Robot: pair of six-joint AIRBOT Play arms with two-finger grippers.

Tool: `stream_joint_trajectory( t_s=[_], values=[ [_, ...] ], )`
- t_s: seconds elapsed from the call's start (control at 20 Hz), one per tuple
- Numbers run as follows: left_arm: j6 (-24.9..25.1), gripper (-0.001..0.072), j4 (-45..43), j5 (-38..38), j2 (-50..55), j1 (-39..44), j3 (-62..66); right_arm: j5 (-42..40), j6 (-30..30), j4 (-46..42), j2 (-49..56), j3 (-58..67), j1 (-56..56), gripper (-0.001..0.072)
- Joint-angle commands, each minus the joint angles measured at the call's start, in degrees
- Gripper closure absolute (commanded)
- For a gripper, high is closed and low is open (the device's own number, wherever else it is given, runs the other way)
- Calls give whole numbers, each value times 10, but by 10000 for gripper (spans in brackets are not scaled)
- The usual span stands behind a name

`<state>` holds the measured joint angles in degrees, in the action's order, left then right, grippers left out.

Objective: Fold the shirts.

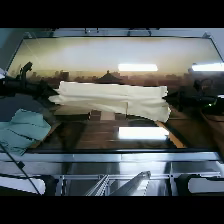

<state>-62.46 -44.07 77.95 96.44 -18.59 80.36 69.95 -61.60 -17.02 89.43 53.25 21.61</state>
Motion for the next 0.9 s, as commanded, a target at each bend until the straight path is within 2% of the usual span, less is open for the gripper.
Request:
stream_joint_trajectory(
  t_s=[0.0, 0.15, 0.2, 0.25, 0.35, 0.4, 0.45, 0.5, 0.55, 0.6, 0.65, 0.7, 0.75, 0.8, 0.85],
  values=[
    [-20, 704, 13, -4, 111, 44, 154, -49, 39, 19, 98, 94, -30, 691],
    [-53, 703, -44, 7, 202, 55, 235, -72, 97, 34, 146, 135, -36, 690],
    [-53, 703, -43, 19, 225, 55, 254, -71, 105, 33, 156, 141, -35, 624],
    [-53, 681, -42, 39, 245, 52, 275, -69, 115, 31, 158, 143, -30, 458],
    [-60, 394, -42, 104, 279, 46, 323, -42, 143, 25, 157, 153, -12, 456],
    [-66, 256, -42, 135, 290, 42, 346, -20, 149, 6, 157, 167, 5, 383],
    [-80, 104, -42, 163, 297, 35, 369, -7, 144, -27, 157, 186, 23, 258],
    [-89, -13, -42, 176, 298, 27, 379, -2, 110, -75, 157, 202, 38, 248],
    [-97, 1, -36, 181, 293, 17, 380, -2, 67, -136, 157, 212, 48, 230],
    [-98, 2, -20, 179, 284, 8, 370, -2, 35, -191, 157, 213, 49, 146],
    [-99, 2, 1, 179, 276, 0, 358, 0, 9, -242, 159, 213, 44, 99],
    [-103, 3, 30, 181, 269, -8, 348, 6, -2, -264, 164, 213, 36, 99],
    [-104, 34, 65, 185, 267, -12, 344, 15, -2, -263, 171, 213, 23, 99],
    [-104, 314, 106, 197, 267, -14, 343, 17, -1, -251, 179, 213, 6, 99],
    [-98, 701, 138, 209, 267, -14, 343, 17, 0, -230, 187, 213, -14, 100]
  ],
)
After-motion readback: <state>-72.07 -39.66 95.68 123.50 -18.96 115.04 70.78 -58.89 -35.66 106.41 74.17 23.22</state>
